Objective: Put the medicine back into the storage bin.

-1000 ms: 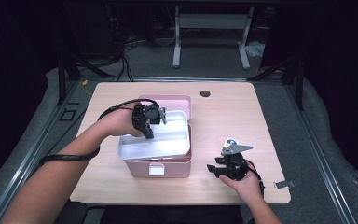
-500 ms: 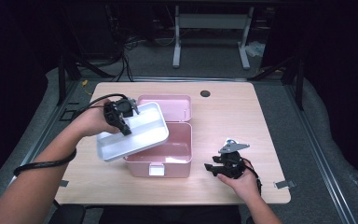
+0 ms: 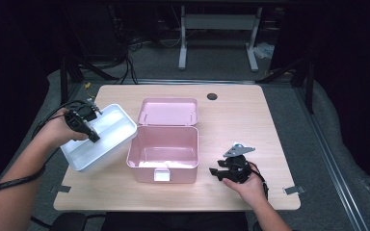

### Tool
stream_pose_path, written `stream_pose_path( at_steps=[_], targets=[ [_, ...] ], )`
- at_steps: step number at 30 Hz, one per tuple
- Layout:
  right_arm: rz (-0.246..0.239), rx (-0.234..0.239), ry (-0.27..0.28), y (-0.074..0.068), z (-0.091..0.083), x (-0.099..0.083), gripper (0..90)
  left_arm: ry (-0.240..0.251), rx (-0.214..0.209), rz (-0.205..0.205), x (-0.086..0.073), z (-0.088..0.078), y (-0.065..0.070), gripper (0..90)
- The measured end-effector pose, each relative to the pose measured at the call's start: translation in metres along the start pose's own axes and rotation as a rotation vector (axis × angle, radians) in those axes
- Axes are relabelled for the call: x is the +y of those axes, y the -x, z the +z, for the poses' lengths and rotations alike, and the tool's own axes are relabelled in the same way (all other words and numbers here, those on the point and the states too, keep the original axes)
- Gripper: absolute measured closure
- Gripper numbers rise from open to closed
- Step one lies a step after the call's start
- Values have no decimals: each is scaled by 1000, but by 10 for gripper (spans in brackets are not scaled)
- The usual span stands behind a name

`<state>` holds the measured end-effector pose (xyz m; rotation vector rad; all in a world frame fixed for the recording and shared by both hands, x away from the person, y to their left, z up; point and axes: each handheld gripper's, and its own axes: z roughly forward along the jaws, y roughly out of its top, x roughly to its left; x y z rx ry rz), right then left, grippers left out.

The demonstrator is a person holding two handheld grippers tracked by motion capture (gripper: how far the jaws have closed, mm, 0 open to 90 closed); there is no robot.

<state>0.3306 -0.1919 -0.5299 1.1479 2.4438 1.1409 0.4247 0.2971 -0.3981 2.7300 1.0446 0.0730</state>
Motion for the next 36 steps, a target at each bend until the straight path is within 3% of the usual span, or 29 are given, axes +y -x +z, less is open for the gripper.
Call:
stream_pose_path(
  at_steps=[5, 9, 21, 28, 33, 36],
  targets=[
    [-1, 0, -1, 0, 0, 0, 499, 3, -13, -66, -18, 17, -11, 893],
    [-3, 0, -2, 0, 0, 0, 499, 0, -50, -84, -29, 36, -15, 893],
    [-2, 5, -5, 0, 1, 1, 499, -50, -85, -144, -42, 90, -18, 892],
    [-2, 6, -6, 0, 1, 1, 499, -67, -78, -155, -42, 105, -16, 891],
    [-1, 6, -8, 0, 2, 1, 499, -51, -87, -162, -44, 111, -13, 872],
    [-3, 4, -10, -1, 2, 1, 499, -21, -60, -161, -47, 106, -8, 821]
  ],
)
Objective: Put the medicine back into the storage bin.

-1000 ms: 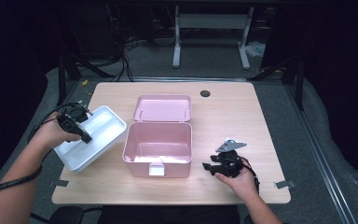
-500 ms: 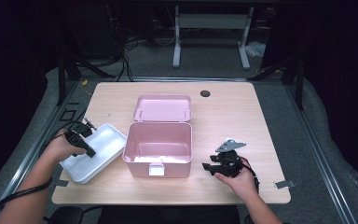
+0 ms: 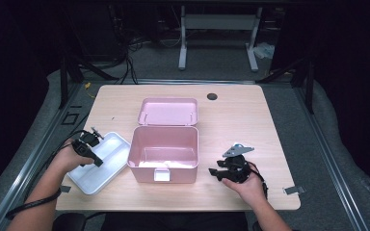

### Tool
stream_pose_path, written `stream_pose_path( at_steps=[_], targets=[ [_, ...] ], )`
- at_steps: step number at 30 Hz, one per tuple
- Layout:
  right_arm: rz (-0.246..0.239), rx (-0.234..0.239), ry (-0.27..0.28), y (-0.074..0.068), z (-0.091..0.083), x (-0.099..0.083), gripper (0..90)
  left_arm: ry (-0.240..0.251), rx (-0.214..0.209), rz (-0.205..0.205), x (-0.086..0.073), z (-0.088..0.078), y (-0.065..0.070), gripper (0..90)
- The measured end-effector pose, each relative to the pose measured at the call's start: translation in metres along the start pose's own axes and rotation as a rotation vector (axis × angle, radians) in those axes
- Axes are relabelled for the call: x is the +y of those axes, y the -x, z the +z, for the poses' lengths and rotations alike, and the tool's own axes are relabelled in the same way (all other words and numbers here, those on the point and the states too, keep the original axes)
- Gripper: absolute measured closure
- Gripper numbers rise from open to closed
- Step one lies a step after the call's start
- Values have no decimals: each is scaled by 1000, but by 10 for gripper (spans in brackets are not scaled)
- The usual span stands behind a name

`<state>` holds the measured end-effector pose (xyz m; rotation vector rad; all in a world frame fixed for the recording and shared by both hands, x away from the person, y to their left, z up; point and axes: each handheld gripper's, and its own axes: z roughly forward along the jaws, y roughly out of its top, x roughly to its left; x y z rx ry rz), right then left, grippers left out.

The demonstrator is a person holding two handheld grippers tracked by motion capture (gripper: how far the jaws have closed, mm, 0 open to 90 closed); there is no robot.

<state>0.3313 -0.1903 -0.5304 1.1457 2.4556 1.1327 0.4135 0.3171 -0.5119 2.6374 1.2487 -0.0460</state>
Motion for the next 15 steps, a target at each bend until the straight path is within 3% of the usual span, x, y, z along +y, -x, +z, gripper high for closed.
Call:
stream_pose_path(
  at_steps=[2, 7, 9, 12, 14, 15],
  targets=[
    [1, 0, 2, 0, 0, 0, 499, 31, 19, 6, -3, -5, 4, 791],
    [0, 2, 2, 0, 0, 0, 498, 160, 35, -6, -10, -15, 19, 676],
    [-3, 6, 3, -1, 0, 1, 497, 212, 10, -13, -11, -17, 24, 639],
    [-27, 7, -8, -3, -2, 3, 486, 327, -80, -22, -10, -19, 30, 625],
    [-47, 25, -8, -5, -4, 5, 484, 357, -107, -8, -7, -19, 32, 625],
    [-62, 2, -28, -7, -6, 7, 484, 366, -111, -7, -6, -19, 33, 621]
  ],
)
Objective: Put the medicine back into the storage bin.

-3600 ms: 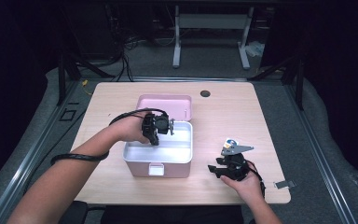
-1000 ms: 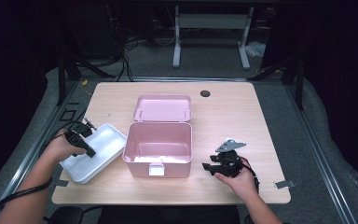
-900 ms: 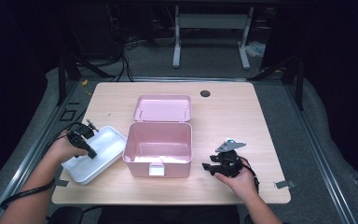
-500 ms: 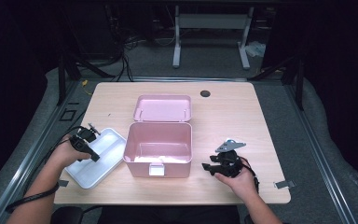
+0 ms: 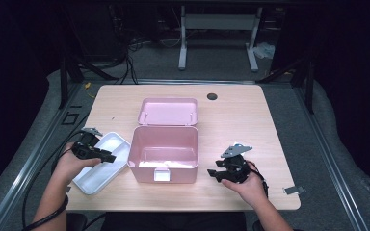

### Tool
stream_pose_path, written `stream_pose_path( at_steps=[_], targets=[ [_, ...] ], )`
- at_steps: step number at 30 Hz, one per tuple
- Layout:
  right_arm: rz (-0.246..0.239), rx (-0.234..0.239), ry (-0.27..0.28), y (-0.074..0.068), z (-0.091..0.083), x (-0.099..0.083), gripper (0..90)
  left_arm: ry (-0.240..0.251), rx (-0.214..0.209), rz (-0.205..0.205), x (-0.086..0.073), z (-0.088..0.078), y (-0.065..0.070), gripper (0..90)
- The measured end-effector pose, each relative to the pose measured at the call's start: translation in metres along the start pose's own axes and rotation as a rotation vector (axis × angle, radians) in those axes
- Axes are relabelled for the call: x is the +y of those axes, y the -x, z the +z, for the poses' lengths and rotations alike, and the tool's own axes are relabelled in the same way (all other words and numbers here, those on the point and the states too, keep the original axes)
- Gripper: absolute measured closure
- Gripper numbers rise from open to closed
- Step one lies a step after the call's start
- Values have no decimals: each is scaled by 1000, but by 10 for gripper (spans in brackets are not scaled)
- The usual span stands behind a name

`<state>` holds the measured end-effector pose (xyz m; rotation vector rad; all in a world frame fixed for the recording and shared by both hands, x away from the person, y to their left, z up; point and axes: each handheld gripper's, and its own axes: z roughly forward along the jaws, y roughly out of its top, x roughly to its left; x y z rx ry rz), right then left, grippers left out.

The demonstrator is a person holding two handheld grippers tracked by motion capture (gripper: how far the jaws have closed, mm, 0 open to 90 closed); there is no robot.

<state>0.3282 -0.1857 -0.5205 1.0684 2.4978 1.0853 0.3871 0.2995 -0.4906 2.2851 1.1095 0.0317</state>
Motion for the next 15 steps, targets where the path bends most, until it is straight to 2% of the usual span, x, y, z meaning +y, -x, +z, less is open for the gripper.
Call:
stream_pose_path(
  at_steps=[1, 4, 7, 9, 10, 11, 13, 15],
  targets=[
    [1, 29, 10, 0, 0, 2, 484, 11, -3, 3, 0, 0, 1, 610],
    [-33, 26, -6, 1, -2, 10, 484, 36, -29, 2, -2, 0, 5, 598],
    [-45, 45, -38, 4, -2, 18, 480, 8, -25, 12, -7, 1, 7, 596],
    [-62, 36, -79, 6, -1, 24, 465, -10, -21, 12, -10, 1, 8, 598],
    [-69, 47, -90, 7, 0, 27, 457, -19, -18, 9, -11, 1, 9, 601],
    [-83, 27, -118, 7, 0, 30, 448, -24, -8, 13, -13, 0, 8, 600],
    [-88, 23, -155, 9, 0, 37, 449, -31, 13, 9, -15, -1, 8, 591],
    [-96, 23, -163, 12, -2, 45, 452, -41, 40, 6, -17, -2, 7, 579]
  ],
)
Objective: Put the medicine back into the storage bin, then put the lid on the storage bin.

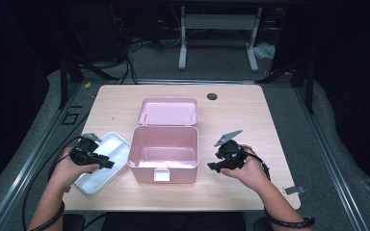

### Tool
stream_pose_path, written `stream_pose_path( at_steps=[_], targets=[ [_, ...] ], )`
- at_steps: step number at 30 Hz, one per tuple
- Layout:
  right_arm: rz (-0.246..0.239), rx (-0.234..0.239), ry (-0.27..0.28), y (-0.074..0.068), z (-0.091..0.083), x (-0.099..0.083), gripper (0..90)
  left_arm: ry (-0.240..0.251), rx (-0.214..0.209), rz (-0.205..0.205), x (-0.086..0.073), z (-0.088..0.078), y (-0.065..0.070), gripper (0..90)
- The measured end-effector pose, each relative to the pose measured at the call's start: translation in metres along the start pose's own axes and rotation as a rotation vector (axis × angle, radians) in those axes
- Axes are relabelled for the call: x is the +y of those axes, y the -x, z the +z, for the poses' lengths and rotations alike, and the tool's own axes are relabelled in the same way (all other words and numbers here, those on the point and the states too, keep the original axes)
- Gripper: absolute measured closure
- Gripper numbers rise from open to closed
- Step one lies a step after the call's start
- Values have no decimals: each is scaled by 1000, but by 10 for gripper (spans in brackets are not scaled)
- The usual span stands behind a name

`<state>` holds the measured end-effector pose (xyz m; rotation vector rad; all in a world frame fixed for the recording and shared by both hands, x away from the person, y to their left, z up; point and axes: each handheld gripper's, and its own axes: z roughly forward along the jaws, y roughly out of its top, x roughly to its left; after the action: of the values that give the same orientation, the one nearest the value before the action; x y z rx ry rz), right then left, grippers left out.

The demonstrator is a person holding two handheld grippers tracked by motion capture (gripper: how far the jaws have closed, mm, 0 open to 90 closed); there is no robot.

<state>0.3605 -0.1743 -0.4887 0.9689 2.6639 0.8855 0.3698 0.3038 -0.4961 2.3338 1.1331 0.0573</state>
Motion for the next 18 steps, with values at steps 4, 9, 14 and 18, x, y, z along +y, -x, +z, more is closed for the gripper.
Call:
stream_pose_path(
  at_steps=[4, 9, 14, 18],
  targets=[
    [-10, 4, -15, 7, -5, 9, 455, -28, 34, -8, -3, -1, 0, 563],
    [-59, -13, -104, 15, -8, 16, 462, -56, 72, -3, -4, -2, 0, 517],
    [-121, -41, -154, 26, -14, 21, 456, -47, 76, -10, -5, -4, 1, 493],
    [-152, -54, -197, 35, -17, 27, 435, -47, 77, -6, -5, -5, 2, 483]
  ],
)
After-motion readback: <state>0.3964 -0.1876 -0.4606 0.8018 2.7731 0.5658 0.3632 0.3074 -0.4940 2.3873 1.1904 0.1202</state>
